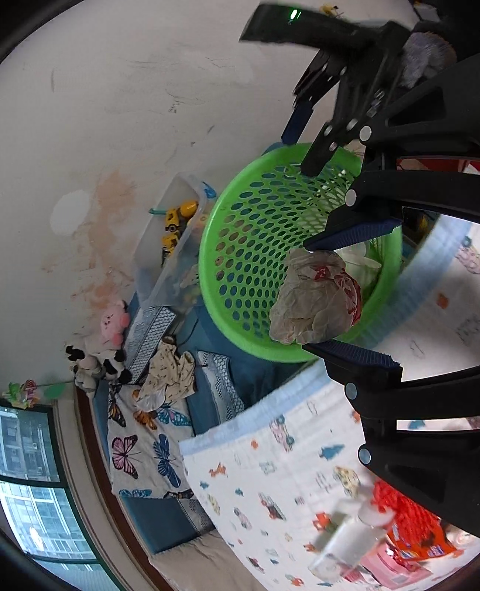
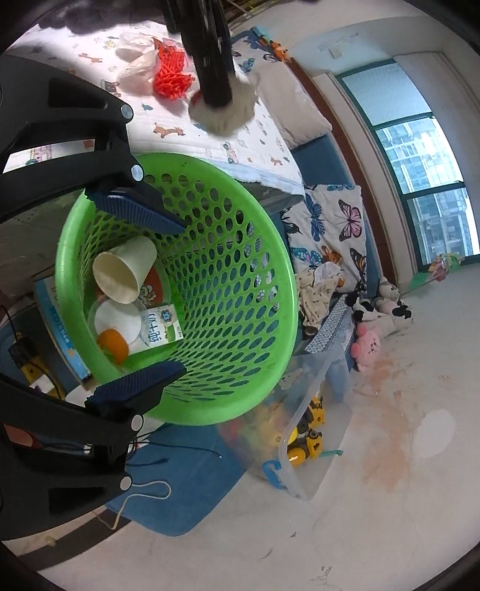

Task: Collect trash
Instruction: 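Carry the tissue and snack piece over the green basket and open both tools, then move both tools back over the bed toward the clear plastic tubs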

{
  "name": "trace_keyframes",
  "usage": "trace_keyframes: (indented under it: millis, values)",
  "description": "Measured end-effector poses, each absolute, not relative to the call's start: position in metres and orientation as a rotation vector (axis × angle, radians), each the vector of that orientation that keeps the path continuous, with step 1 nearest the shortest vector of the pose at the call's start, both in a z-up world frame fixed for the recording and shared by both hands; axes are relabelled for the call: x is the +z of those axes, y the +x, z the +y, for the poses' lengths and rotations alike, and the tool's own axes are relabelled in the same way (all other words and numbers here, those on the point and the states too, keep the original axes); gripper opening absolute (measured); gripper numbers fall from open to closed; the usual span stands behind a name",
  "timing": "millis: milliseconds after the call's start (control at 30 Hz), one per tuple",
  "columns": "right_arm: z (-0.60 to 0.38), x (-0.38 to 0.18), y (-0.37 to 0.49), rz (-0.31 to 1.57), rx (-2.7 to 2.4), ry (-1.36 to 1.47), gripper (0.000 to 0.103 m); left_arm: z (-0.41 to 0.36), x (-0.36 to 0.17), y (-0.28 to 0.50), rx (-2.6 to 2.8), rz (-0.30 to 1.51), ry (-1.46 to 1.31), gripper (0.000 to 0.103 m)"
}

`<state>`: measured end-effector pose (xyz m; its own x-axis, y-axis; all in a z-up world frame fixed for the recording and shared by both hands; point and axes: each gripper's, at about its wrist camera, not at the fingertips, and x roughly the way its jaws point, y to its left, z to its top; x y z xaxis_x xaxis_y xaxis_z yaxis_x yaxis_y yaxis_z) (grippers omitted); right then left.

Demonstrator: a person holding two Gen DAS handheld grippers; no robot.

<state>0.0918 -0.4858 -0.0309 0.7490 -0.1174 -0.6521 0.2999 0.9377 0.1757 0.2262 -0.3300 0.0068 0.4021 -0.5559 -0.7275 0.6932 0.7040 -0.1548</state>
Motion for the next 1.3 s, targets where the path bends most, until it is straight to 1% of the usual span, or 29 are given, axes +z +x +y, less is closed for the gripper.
trace_keyframes:
  millis: [133,200,267,333,467,767,933,1167,1300]
  values:
    - [-0.485,-0.034,0.086,0.694,-0.223,0.289,0.072,-0.350,-0.005,0.232,-0.794,0.869,0.205,0.049]
    - [-0.483,-0.034,0.083,0.696,-0.218,0.289,0.072,-0.357,-0.008,0.233,-0.794,0.872,0.210,0.057]
    - [-0.481,-0.035,0.081,0.696,-0.214,0.291,0.072,-0.363,-0.012,0.233,-0.802,0.880,0.209,0.061]
    - [-0.481,-0.035,0.079,0.694,-0.212,0.292,0.072,-0.365,-0.014,0.232,-0.802,0.881,0.206,0.068]
    - [-0.481,-0.035,0.075,0.690,-0.209,0.297,0.072,-0.360,-0.014,0.230,-0.807,0.876,0.197,0.072]
    - [-0.468,-0.029,0.069,0.673,-0.178,0.308,0.073,-0.312,-0.002,0.218,-0.752,0.858,0.160,0.073]
    - [-0.449,-0.025,0.067,0.669,-0.144,0.305,0.074,-0.271,0.005,0.205,-0.695,0.842,0.138,0.073]
    - [-0.414,-0.019,0.070,0.665,-0.085,0.272,0.079,-0.205,0.014,0.191,-0.616,0.819,0.079,0.073]
    - [-0.395,-0.015,0.074,0.661,-0.050,0.258,0.080,-0.165,0.018,0.185,-0.567,0.808,0.032,0.074]
